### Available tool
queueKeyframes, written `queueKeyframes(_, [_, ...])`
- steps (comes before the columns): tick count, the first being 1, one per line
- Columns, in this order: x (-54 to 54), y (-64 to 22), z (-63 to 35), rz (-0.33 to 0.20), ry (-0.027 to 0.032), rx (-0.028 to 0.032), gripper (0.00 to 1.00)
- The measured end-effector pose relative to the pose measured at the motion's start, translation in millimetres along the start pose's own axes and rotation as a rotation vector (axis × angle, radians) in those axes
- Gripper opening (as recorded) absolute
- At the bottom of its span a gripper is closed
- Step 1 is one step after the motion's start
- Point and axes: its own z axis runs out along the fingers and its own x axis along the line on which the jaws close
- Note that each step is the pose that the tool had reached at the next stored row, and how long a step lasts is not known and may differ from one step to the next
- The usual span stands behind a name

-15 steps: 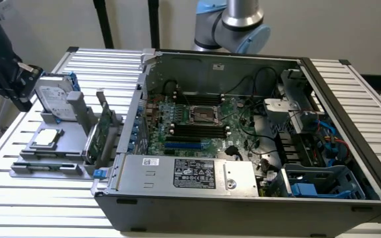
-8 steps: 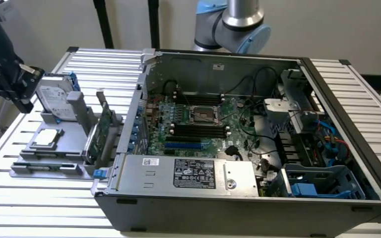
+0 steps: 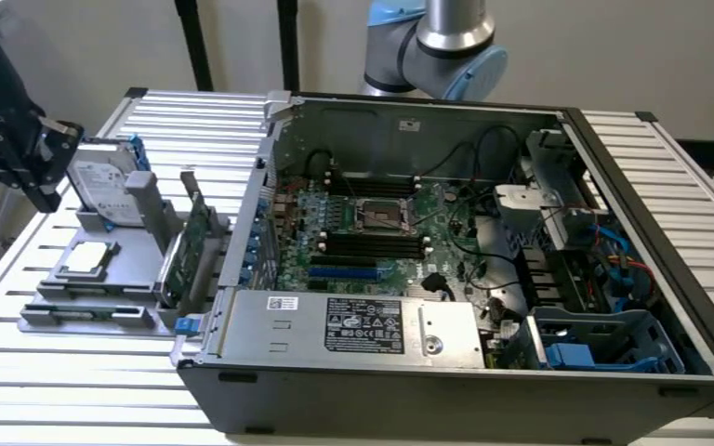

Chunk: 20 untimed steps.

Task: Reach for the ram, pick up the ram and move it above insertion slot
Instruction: 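Reach for the ram, then pick up the ram and move it above insertion slot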

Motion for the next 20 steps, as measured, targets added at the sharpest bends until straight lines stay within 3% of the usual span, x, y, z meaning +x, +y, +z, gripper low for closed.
queueKeyframes(20, [0.0, 0.0, 0.0, -0.364, 0.0155, 0.0019, 0.11])
